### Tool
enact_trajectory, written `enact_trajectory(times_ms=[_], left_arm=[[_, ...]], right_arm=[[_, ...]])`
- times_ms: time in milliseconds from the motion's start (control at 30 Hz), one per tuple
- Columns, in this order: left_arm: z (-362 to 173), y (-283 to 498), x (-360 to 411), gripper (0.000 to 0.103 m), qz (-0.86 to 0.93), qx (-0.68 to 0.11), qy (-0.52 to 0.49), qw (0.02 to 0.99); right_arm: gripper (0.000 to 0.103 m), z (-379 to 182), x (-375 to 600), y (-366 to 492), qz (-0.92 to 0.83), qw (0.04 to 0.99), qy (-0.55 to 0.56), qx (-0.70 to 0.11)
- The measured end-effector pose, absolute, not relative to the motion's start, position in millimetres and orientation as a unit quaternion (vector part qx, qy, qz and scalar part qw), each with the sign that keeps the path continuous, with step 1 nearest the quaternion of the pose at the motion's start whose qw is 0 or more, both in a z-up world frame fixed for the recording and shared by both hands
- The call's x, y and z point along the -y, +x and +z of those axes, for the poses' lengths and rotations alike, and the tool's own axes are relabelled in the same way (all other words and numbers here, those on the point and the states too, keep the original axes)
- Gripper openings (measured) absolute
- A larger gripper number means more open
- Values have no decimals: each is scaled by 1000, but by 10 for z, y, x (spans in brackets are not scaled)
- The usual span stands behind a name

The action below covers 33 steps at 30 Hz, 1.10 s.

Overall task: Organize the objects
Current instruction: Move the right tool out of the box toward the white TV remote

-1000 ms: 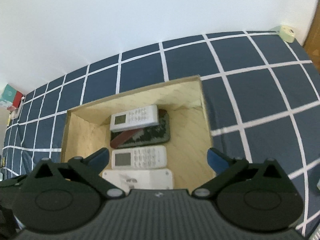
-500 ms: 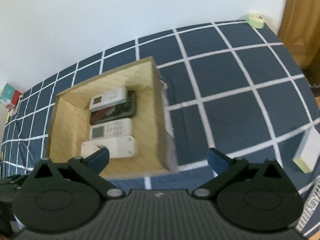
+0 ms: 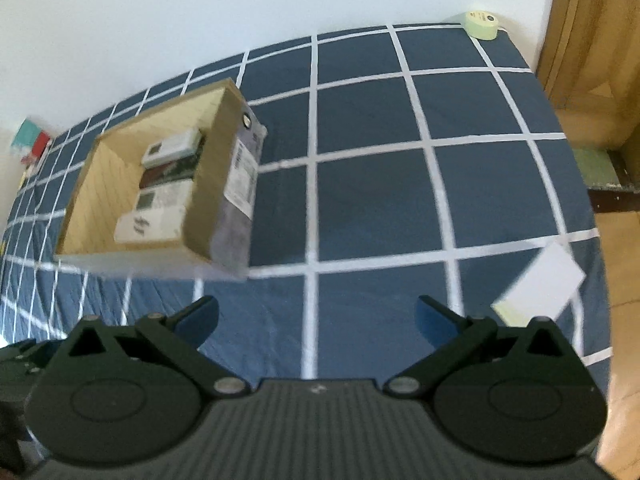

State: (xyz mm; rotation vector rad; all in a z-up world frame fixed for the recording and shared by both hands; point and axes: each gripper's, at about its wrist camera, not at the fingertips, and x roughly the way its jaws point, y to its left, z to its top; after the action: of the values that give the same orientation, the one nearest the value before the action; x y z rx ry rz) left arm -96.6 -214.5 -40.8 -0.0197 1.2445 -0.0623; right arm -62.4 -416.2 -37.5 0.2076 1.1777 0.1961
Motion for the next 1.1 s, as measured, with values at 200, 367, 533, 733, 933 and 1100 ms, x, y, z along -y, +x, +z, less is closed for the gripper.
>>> enact_trajectory(times_ms=[200,367,533,733,933,1100], left_arm=[[-414,-1324,2502,103,1,-584,-25,811],[-453,-1547,2703,103,19,-590,-26,807],[-489,-1704,2816,103,26,-590,-24,806],[-507,-1960,2873,103,29,-592,-37,804],[-469,-2224,2949,103,22,-589,-34,807],[-495,-2388,3021,103,16,-588,-42,807]], right_arm=[[103,-366,4562,-831,122,814,73,-563],[103,-333,4778,-967,133,814,65,-562],[103,-330,4923,-1121,140,814,49,-562],[103,-291,5029,-1405,136,815,33,-563],[103,-220,5131,-1724,128,815,28,-564],[103,-240,5275,-1913,116,812,28,-571]])
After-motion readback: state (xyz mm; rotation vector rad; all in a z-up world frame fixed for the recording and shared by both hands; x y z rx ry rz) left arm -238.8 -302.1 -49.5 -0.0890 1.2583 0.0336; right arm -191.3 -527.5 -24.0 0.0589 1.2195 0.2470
